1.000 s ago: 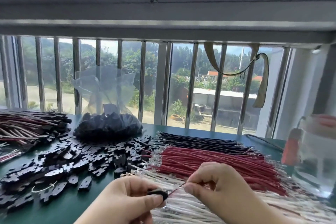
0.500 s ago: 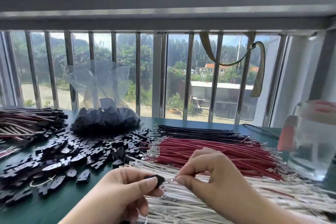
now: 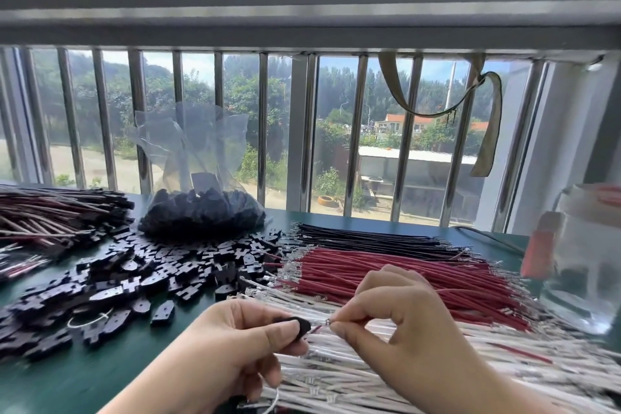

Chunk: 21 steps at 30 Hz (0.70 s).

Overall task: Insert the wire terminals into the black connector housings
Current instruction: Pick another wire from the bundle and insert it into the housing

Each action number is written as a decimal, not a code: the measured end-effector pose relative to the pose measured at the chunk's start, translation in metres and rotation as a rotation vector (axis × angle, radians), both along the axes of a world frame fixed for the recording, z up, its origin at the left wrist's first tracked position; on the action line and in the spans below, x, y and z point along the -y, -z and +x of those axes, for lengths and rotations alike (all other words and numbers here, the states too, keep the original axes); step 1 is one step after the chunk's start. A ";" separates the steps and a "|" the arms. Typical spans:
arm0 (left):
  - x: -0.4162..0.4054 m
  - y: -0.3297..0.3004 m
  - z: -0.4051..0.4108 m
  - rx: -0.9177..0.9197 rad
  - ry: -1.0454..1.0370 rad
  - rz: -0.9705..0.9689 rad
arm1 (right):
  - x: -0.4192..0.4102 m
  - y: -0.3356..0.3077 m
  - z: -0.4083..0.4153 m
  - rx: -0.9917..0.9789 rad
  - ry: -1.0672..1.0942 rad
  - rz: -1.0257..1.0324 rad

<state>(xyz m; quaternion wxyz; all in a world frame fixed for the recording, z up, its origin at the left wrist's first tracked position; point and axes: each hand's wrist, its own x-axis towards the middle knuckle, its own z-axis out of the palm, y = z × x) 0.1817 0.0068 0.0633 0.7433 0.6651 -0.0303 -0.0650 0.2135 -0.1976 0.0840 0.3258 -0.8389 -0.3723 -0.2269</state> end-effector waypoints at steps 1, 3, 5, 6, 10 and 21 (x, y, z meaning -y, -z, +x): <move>-0.001 0.000 0.000 -0.013 0.008 -0.024 | 0.000 -0.001 -0.001 0.043 -0.003 -0.017; -0.001 0.000 -0.002 -0.041 0.034 -0.079 | 0.001 -0.003 -0.002 0.100 -0.022 -0.033; 0.000 -0.002 -0.004 -0.056 0.056 -0.115 | 0.002 -0.003 -0.002 0.136 -0.034 -0.040; 0.001 -0.003 -0.005 -0.055 0.058 -0.119 | 0.002 -0.002 -0.001 0.141 -0.029 -0.034; 0.005 -0.003 -0.006 -0.021 0.042 -0.085 | -0.003 0.004 -0.002 0.169 0.035 0.005; 0.009 -0.004 -0.006 0.090 -0.156 0.136 | -0.003 -0.001 0.007 -0.284 -0.061 -0.022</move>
